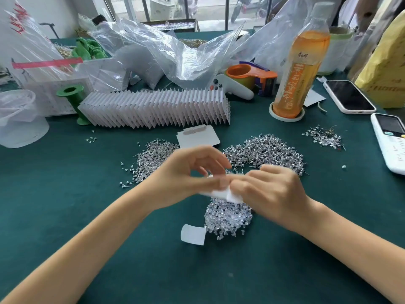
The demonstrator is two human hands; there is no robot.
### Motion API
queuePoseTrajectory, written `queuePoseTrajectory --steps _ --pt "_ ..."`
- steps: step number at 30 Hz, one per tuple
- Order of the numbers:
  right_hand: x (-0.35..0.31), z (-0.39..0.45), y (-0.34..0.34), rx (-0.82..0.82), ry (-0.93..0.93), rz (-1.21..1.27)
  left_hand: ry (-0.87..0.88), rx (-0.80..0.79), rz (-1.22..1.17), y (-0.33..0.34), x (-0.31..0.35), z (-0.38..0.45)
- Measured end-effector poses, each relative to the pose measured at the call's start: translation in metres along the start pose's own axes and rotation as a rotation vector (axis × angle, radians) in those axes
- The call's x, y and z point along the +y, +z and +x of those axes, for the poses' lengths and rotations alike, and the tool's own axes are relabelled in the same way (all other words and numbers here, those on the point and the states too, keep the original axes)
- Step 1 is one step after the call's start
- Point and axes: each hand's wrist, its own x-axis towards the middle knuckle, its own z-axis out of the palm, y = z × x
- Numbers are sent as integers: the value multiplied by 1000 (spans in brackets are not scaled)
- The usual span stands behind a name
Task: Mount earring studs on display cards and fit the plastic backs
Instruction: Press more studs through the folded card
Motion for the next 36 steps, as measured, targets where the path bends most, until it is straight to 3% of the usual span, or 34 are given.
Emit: queuePoseTrajectory --steps 2,4,6,8,13,18,22,29,36 --pt "0 3 0 4 237 94 47 231 -121 -5 2 2" --pt "-4 8 -1 -27 655 286 159 366 55 -9 2 0" --pt "-6 14 -2 -47 1040 673 261 327 387 -7 -1 -3" --pt "-4 18 0 -22 1171 930 328 231 631 -2 -6 -4" --pt "-5 26 7 -26 1256 1129 333 250 770 0 -13 -4" --pt "2 45 18 -152 1269 1153 299 351 875 -28 -17 -10" --pt "7 56 32 -319 1160 895 105 456 835 -63 -33 -25" --pt "-14 68 55 -697 768 543 -18 418 739 -71 -57 -44" --pt "-24 69 59 -766 672 465 -36 409 733 -72 -60 -44"
